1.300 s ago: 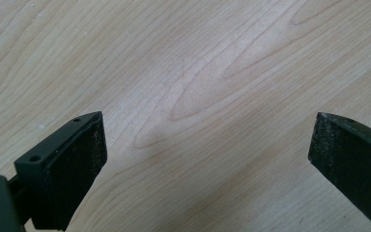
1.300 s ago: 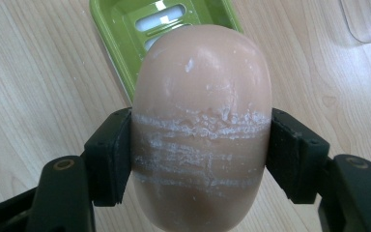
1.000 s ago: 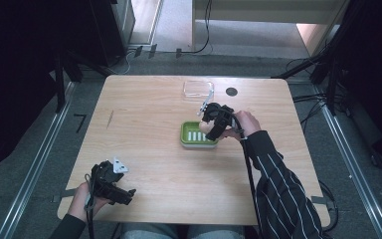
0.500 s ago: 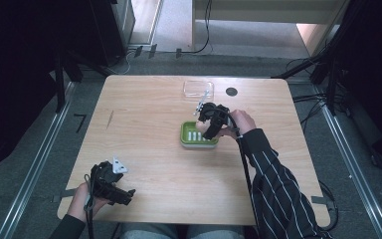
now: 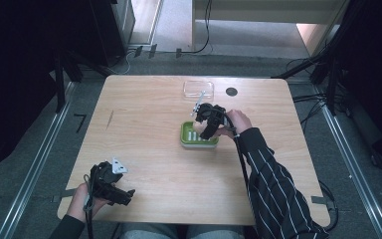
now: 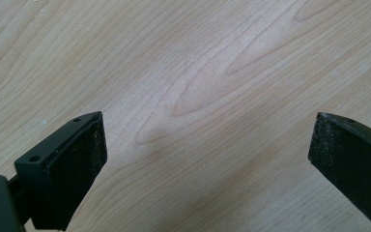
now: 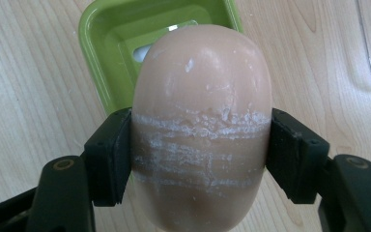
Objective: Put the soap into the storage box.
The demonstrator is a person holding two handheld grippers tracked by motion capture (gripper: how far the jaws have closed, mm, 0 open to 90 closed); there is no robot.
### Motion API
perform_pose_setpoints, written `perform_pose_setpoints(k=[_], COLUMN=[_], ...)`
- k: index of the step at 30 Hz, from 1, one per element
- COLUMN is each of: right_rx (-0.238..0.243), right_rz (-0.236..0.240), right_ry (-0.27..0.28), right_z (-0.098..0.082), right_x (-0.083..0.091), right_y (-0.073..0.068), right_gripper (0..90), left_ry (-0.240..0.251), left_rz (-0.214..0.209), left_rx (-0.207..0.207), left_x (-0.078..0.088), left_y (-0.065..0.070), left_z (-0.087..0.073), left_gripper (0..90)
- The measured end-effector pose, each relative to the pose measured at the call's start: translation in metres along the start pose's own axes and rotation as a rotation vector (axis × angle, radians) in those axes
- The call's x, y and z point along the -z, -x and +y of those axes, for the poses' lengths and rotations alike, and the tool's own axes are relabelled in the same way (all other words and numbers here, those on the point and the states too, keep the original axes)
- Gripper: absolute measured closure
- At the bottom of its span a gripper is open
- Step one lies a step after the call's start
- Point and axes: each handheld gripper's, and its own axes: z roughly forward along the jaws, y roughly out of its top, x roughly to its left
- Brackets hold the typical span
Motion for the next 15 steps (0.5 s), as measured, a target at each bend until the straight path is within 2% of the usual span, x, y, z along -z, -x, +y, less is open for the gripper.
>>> perform_pose_setpoints(k=[15], right_rx=[0.024], right_rz=[0.011], right_ry=[0.0], right_z=[0.008], right_x=[-0.016], right_y=[0.0], right_gripper=[33.0], left_ry=[-0.002], left_rz=[0.003], left_rx=[0.0], left_x=[0.0], left_y=[0.0], left_z=[0.0], left_gripper=[0.5])
